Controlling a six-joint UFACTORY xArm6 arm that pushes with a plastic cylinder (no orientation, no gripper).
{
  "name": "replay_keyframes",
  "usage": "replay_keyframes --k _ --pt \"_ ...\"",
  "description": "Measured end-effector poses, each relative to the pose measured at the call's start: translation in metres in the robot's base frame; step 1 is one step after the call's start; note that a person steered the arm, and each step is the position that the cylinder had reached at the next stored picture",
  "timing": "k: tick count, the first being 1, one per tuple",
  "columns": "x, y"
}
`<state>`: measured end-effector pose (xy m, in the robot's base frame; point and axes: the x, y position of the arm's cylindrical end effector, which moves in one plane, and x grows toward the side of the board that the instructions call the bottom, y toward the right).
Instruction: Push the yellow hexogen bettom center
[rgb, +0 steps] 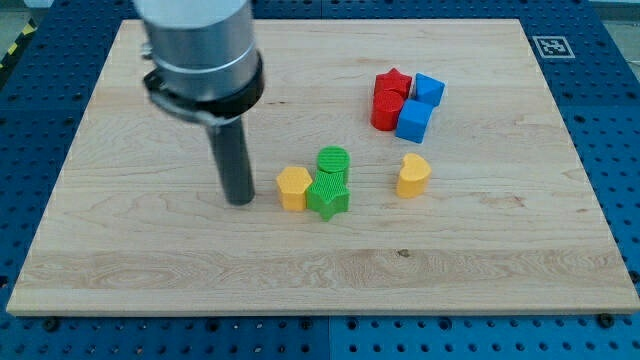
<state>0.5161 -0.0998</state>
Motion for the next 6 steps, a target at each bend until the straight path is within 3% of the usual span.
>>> replay_keyframes --k 4,6 --pt "-0.011 0.091" --pt "-0.025 0.106"
